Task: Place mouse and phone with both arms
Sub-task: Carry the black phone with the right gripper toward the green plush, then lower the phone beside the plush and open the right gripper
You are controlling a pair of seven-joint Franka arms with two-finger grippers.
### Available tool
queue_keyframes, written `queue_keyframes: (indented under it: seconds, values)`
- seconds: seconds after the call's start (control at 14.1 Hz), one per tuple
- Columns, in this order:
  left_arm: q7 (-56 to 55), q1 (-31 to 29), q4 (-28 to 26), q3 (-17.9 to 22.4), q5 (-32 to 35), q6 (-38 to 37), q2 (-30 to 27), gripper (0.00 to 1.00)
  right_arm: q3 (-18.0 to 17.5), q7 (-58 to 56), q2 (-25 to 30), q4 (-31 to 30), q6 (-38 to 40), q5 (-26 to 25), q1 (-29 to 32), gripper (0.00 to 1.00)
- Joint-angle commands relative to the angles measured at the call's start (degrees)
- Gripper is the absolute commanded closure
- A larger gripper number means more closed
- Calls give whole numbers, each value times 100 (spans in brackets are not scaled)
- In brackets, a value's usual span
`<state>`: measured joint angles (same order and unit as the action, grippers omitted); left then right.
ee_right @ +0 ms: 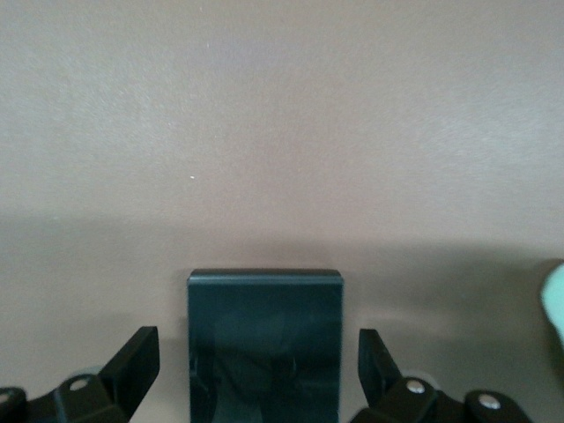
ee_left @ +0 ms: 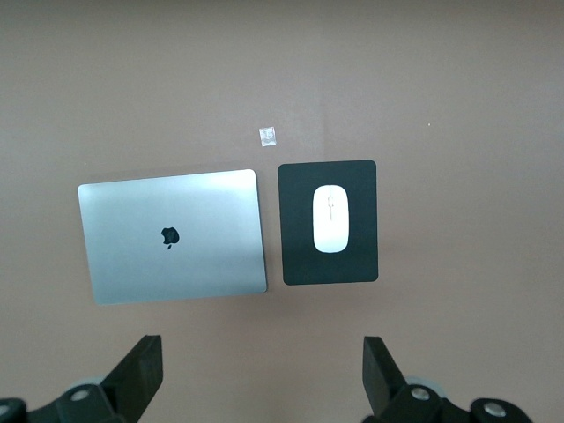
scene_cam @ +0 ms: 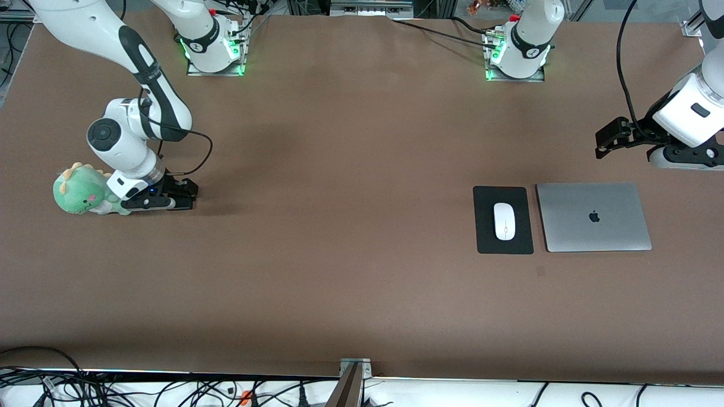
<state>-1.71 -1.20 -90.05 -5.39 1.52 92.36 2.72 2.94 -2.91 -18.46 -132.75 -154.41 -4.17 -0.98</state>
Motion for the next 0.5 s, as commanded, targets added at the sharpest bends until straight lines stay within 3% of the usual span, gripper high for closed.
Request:
queue_keyframes:
  seconds: [0.0,0.21,0.42]
  values:
    - [13,23,128,2,15,-8,45,0,-100,-113,561,205,727,66,89,0]
    - [4,23,128,2,15,-17,45,0,-100,-113,1009,546,1498,66,89,0]
    - [13,23,128,2,15,-8,45,0,-109,-79,1379,1555,3324,118,80,0]
